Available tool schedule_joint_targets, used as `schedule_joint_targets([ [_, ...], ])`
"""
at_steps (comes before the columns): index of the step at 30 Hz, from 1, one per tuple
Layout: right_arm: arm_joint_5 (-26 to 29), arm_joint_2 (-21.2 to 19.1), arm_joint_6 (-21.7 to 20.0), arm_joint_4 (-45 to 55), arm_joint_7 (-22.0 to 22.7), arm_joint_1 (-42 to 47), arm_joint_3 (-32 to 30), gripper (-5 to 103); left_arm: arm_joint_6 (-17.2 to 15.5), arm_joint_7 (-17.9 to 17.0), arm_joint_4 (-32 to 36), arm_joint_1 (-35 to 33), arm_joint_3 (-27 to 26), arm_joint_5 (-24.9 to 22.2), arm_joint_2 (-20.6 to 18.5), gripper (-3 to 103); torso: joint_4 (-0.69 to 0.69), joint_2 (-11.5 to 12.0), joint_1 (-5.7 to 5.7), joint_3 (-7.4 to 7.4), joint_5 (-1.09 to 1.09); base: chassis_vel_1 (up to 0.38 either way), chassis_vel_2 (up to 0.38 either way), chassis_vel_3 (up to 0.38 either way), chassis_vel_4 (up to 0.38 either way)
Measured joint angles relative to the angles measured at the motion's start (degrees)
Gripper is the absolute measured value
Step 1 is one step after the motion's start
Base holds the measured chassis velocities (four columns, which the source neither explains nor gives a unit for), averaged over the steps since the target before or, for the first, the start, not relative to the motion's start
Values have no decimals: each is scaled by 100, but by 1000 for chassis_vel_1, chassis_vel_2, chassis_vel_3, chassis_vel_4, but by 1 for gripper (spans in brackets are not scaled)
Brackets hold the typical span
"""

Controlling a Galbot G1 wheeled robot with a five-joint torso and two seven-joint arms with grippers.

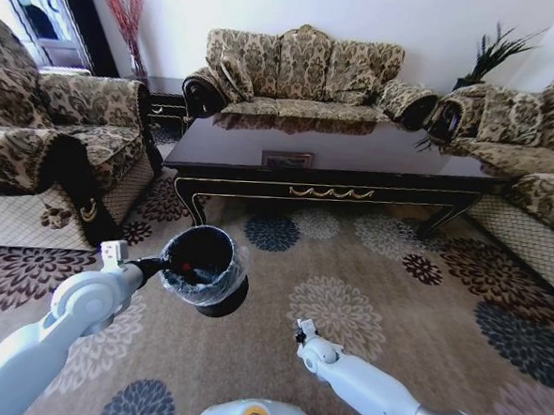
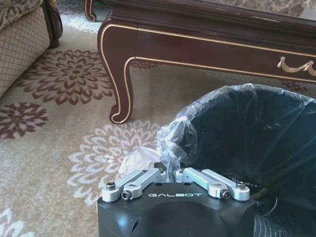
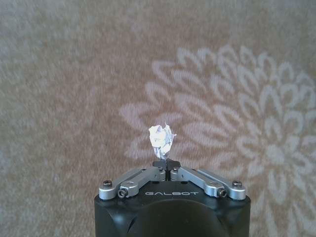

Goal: Move to the front of the table and pick up the trash from the floor, then place it into the trash bin.

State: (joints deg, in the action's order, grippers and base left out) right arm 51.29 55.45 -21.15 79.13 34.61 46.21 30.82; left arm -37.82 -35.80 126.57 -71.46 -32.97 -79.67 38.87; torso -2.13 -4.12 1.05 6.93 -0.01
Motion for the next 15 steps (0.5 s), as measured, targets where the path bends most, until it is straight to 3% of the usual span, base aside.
schedule_joint_targets([
  [8, -247, -560, 247, 1389, -122, 291, -620, 0, 0, 30, -69, -29, 114, 114, 13, 3, 1, 0, 0, 0, 1, 0, 0, 0, 0],
  [15, 14, -1076, 222, 2564, -164, 393, -1235, 0, -6, 72, -135, -59, 238, 250, 48, 3, 2, 0, 0, 0, 1, 0, 0, 0, 0],
])
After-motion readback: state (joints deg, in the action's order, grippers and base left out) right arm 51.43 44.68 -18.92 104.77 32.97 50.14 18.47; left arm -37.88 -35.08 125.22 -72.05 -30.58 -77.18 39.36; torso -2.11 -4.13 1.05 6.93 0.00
